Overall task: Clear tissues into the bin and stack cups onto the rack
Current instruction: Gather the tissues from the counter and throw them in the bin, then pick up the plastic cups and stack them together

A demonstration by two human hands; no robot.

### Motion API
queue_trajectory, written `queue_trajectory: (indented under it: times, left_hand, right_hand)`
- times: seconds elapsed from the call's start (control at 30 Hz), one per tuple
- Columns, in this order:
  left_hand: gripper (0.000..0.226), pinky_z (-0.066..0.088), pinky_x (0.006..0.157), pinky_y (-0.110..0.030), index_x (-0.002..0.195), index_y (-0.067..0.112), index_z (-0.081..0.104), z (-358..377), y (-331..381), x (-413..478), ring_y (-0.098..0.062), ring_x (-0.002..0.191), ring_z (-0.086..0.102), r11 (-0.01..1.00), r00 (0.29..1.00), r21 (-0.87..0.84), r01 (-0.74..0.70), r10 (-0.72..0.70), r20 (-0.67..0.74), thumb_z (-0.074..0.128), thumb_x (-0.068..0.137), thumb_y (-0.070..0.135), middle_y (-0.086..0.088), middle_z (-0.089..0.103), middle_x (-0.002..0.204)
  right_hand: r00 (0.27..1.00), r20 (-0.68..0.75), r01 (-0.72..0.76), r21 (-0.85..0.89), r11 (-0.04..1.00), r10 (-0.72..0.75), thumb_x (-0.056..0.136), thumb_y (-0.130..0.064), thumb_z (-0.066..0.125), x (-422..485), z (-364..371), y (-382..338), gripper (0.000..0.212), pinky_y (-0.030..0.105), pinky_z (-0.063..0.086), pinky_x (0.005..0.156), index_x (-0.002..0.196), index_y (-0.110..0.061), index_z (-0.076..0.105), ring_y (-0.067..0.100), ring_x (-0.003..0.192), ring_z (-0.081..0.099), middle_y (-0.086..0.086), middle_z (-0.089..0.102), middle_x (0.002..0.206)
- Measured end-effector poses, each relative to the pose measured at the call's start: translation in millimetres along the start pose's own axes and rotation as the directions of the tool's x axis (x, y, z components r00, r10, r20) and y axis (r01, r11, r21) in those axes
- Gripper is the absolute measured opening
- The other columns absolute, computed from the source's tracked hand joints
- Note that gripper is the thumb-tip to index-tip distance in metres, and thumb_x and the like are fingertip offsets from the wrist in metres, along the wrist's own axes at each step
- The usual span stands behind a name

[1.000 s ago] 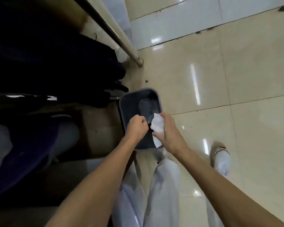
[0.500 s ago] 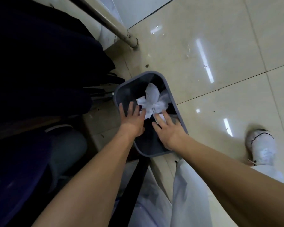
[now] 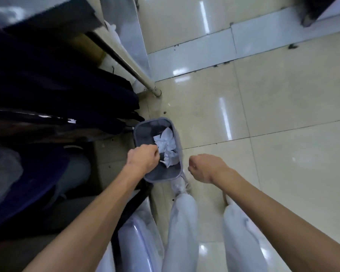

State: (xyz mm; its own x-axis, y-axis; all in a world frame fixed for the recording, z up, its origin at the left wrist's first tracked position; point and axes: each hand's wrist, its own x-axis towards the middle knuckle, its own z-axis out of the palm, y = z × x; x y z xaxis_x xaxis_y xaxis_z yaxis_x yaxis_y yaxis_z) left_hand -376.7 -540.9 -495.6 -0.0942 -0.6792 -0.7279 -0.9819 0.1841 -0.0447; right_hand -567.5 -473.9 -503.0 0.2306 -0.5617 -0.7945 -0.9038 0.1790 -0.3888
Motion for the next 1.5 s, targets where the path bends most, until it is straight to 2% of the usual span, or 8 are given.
queue_trajectory:
  times: [0.4,0.53,0.7,0.93,1.07,1.13,1.23,1.5]
  left_hand:
    - [0.02,0.036,0.054,-0.03,0.073,0.014,0.053,-110,70,-370,-0.03,0.065,0.055,0.864,0.928,-0.498,0.079,-0.246,-0.279,0.048,0.083,0.031,0.001,0.06,0.066]
    - [0.018,0.054,0.077,-0.044,0.093,0.018,0.066,-100,68,-477,-0.026,0.079,0.061,0.738,0.911,-0.675,0.0,-0.278,-0.304,0.049,0.094,0.023,0.002,0.065,0.087]
    - [0.037,0.046,0.102,-0.038,0.138,0.02,0.057,-51,43,-577,-0.025,0.115,0.061,0.559,0.882,-0.824,0.092,-0.429,-0.192,0.05,0.102,0.025,-0.003,0.062,0.136]
    - [0.034,0.045,0.095,-0.034,0.136,0.024,0.057,34,18,-681,-0.022,0.12,0.059,0.185,0.68,-0.959,0.213,-0.733,0.009,0.049,0.103,0.023,-0.002,0.06,0.138]
    - [0.034,0.05,0.089,-0.033,0.135,0.018,0.059,69,-2,-728,-0.024,0.108,0.067,0.031,0.527,-0.99,0.136,-0.849,0.045,0.052,0.102,0.023,-0.007,0.067,0.125]
    - [0.034,0.053,0.092,-0.041,0.136,0.021,0.055,85,-17,-749,-0.022,0.101,0.067,-0.026,0.451,-0.997,0.076,-0.891,0.057,0.052,0.102,0.025,-0.003,0.068,0.117]
    - [0.034,0.054,0.089,-0.042,0.136,0.027,0.053,109,-45,-774,-0.016,0.094,0.065,-0.086,0.374,-0.996,0.018,-0.924,0.086,0.051,0.102,0.03,0.006,0.065,0.111]
    - [0.027,0.053,0.09,-0.033,0.126,0.029,0.063,115,-133,-772,-0.013,0.099,0.066,-0.121,0.405,-0.987,-0.11,-0.912,0.067,0.052,0.101,0.033,0.005,0.07,0.114]
  right_hand:
    - [0.95,-0.312,0.143,0.453,0.88,0.006,0.084,-0.026,0.039,-336,-107,15,0.025,0.033,0.039,0.058,0.076,-0.007,0.053,0.022,0.065,0.046,0.012,0.06,0.072]
    - [0.942,-0.336,0.21,0.584,0.784,-0.002,0.087,-0.021,0.04,-407,-112,20,0.028,0.04,0.051,0.078,0.08,-0.019,0.067,0.017,0.078,0.062,-0.001,0.068,0.08]
    - [0.964,-0.22,0.223,0.369,0.902,-0.148,0.1,-0.042,0.043,-453,-110,-1,0.028,0.015,0.037,0.084,0.121,-0.039,0.062,0.005,0.11,0.057,-0.014,0.063,0.123]
    - [0.92,0.048,0.386,0.066,0.92,-0.389,0.102,-0.048,0.039,-451,-94,-124,0.05,0.028,0.032,0.106,0.148,-0.03,0.041,0.011,0.133,0.044,-0.01,0.044,0.149]
    - [0.843,0.135,0.53,-0.036,0.848,-0.521,0.102,-0.046,0.038,-453,-51,-225,0.049,0.028,0.04,0.102,0.15,-0.037,0.034,0.014,0.127,0.053,0.0,0.051,0.144]
    - [0.794,0.177,0.597,-0.053,0.8,-0.581,0.103,-0.042,0.039,-458,-22,-275,0.045,0.011,0.045,0.089,0.148,-0.036,0.038,0.01,0.119,0.06,0.008,0.058,0.138]
    - [0.707,0.265,0.7,-0.132,0.702,-0.655,0.104,-0.04,0.04,-471,25,-338,0.046,0.025,0.036,0.108,0.148,-0.03,0.041,0.012,0.134,0.045,-0.003,0.049,0.147]
    - [0.684,0.31,0.706,-0.057,0.706,-0.66,0.1,-0.047,0.045,-486,96,-414,0.044,0.02,0.041,0.085,0.143,-0.039,0.044,0.01,0.117,0.056,-0.01,0.057,0.126]
